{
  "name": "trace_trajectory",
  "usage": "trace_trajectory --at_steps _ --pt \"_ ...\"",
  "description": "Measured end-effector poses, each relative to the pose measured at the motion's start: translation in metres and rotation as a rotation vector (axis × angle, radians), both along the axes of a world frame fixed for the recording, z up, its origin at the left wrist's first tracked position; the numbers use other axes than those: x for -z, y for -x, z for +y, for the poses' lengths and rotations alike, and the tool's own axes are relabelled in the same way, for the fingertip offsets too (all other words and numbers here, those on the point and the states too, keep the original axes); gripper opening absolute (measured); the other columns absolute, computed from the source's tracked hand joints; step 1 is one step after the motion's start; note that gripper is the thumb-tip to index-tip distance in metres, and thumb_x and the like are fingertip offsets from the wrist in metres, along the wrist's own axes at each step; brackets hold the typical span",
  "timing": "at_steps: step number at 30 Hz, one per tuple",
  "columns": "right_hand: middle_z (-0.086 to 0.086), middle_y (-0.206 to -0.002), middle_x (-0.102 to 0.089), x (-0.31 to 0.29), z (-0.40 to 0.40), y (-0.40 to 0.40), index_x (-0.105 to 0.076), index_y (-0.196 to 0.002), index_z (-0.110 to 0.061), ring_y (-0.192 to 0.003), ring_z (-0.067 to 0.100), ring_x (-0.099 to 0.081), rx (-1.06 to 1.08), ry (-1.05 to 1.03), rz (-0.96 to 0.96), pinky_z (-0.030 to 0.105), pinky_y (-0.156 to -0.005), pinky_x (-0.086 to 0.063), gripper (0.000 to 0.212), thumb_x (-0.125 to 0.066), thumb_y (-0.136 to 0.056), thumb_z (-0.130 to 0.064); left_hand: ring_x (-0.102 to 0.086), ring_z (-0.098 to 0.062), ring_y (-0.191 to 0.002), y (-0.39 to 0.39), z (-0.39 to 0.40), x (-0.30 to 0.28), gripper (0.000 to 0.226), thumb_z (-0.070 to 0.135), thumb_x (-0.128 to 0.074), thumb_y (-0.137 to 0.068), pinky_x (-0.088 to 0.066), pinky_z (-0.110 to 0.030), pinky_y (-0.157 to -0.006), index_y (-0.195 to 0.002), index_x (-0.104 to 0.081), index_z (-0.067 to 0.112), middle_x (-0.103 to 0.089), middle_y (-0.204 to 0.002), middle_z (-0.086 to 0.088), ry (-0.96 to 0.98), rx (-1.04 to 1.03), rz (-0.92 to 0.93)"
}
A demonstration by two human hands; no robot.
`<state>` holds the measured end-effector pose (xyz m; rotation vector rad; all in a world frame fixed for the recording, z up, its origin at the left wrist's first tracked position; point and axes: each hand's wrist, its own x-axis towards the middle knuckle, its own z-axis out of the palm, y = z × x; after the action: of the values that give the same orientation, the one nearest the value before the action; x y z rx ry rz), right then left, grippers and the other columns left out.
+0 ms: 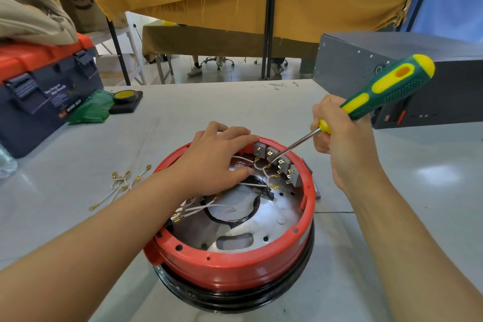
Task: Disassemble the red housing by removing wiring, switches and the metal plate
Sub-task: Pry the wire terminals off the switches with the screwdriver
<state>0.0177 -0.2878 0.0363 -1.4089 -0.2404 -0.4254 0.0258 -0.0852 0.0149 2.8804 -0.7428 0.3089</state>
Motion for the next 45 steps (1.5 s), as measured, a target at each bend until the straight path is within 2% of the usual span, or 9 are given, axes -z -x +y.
trace_trajectory --at_steps 4,9,14,19,25,28,33,40,45 --pt "-0.011 -0.042 -0.029 0.002 0.001 0.000 -0.036 -0.045 -0.022 -0.036 0.007 -0.023 -0.001 0.029 -0.001 0.013 -0.039 -0.021 0.034 -0.055 -0.073 -0.020 -0.024 -0.020 -0.131 0.003 -0.001 -0.003 0.062 0.050 -0.051 -0.088 -0.029 -0.038 -0.106 -0.145 -0.028 0.038 -0.027 -0.151 0.014 -0.040 0.006 0.019" --pt "-0.015 -0.042 -0.034 0.004 0.001 0.001 -0.038 -0.050 -0.022 -0.036 0.004 -0.027 -0.036 0.073 -0.009 0.013 -0.038 -0.024 0.040 -0.059 -0.085 -0.020 -0.020 -0.022 -0.139 0.005 0.005 -0.013 0.064 0.053 -0.050 -0.088 -0.023 -0.040 -0.114 -0.145 -0.029 0.037 -0.026 -0.154 0.004 -0.022 -0.039 0.089" --pt "-0.014 -0.042 -0.036 0.005 0.001 0.000 -0.040 -0.056 -0.016 -0.037 0.004 -0.029 -0.027 0.117 -0.005 0.012 -0.039 -0.025 0.041 -0.059 -0.092 -0.016 -0.033 -0.027 -0.132 0.011 0.005 -0.013 0.065 0.059 -0.041 -0.088 -0.032 -0.040 -0.108 -0.146 -0.024 0.035 -0.032 -0.149 0.006 -0.108 -0.140 0.093" --pt "-0.014 -0.041 -0.035 0.007 0.002 0.000 -0.039 -0.058 -0.012 -0.037 0.004 -0.028 -0.023 0.132 0.002 0.011 -0.040 -0.026 0.039 -0.059 -0.092 -0.016 -0.039 -0.026 -0.127 0.010 0.000 -0.011 0.067 0.061 -0.039 -0.089 -0.033 -0.034 -0.105 -0.147 -0.023 0.031 -0.036 -0.145 0.006 -0.109 -0.116 0.051" --pt "-0.015 -0.040 -0.038 0.009 0.001 -0.002 -0.041 -0.058 -0.011 -0.036 0.003 -0.031 -0.002 0.143 0.001 0.009 -0.040 -0.027 0.039 -0.060 -0.091 -0.017 -0.031 -0.028 -0.132 0.009 -0.002 -0.013 0.067 0.060 -0.042 -0.088 -0.029 -0.038 -0.109 -0.147 -0.017 0.040 -0.024 -0.150 0.003 -0.147 -0.081 0.101" --pt "-0.014 -0.042 -0.039 0.010 0.001 -0.004 -0.041 -0.058 -0.010 -0.037 0.003 -0.034 0.001 0.143 0.000 0.008 -0.041 -0.028 0.039 -0.062 -0.089 -0.020 -0.031 -0.026 -0.131 0.007 -0.001 -0.015 0.066 0.058 -0.046 -0.088 -0.028 -0.036 -0.110 -0.146 -0.018 0.043 -0.024 -0.149 0.005 -0.119 -0.054 0.125" --pt "0.004 -0.052 -0.038 0.008 0.002 -0.002 -0.040 -0.054 -0.013 -0.039 0.002 -0.044 0.027 0.138 -0.006 0.008 -0.042 -0.030 0.037 -0.060 -0.076 -0.034 -0.037 -0.025 -0.126 0.003 0.002 -0.019 0.064 0.056 -0.050 -0.086 -0.031 -0.032 -0.106 -0.144 -0.024 0.043 -0.030 -0.144 0.006 -0.089 -0.015 0.167" --pt "-0.009 -0.046 -0.036 0.007 0.001 0.000 -0.038 -0.057 -0.008 -0.042 0.003 -0.043 0.037 0.155 -0.073 0.008 -0.047 -0.030 0.040 -0.060 -0.078 -0.034 -0.039 -0.022 -0.121 0.003 0.004 -0.020 0.063 0.057 -0.050 -0.086 -0.034 -0.031 -0.103 -0.143 -0.025 0.043 -0.033 -0.139 0.008 -0.088 0.016 0.158" --pt "-0.009 -0.046 -0.034 0.005 0.000 0.003 -0.035 -0.055 -0.006 -0.044 0.004 -0.038 0.064 0.194 -0.153 0.009 -0.049 -0.030 0.042 -0.059 -0.081 -0.030 -0.036 -0.022 -0.126 0.005 0.001 -0.014 0.068 0.054 -0.049 -0.086 -0.028 -0.029 -0.105 -0.146 -0.022 0.038 -0.030 -0.144 0.008 -0.091 0.012 0.105"
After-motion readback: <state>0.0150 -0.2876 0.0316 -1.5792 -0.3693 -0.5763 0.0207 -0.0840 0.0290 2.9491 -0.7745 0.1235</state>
